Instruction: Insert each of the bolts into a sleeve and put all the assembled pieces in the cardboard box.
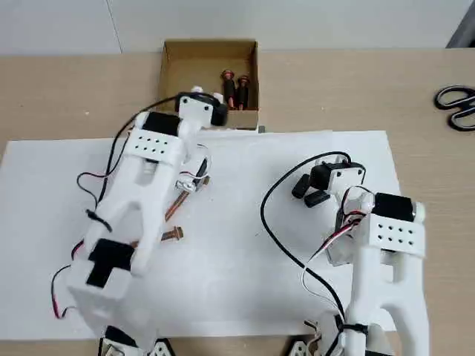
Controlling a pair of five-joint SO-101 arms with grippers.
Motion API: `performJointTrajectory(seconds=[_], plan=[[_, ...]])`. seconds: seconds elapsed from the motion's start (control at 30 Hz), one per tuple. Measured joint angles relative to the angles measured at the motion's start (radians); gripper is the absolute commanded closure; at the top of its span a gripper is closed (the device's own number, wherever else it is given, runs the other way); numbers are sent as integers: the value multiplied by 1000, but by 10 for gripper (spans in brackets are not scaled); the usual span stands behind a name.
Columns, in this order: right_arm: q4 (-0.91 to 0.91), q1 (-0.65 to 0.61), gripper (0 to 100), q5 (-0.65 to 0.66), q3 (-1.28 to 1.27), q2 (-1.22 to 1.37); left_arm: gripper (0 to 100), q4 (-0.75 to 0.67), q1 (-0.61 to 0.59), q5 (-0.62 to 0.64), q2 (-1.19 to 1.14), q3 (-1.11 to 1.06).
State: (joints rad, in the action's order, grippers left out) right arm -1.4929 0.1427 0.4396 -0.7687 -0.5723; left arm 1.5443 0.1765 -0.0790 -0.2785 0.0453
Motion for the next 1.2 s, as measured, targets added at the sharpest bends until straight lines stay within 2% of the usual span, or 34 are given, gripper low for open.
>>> performJointTrajectory(seconds=[0.73,1.2], plan=[[6,0,995,0,0,0,910,-54,-38,-106,-87,6],[6,0,995,0,0,0,910,-112,-35,-114,-169,12]])
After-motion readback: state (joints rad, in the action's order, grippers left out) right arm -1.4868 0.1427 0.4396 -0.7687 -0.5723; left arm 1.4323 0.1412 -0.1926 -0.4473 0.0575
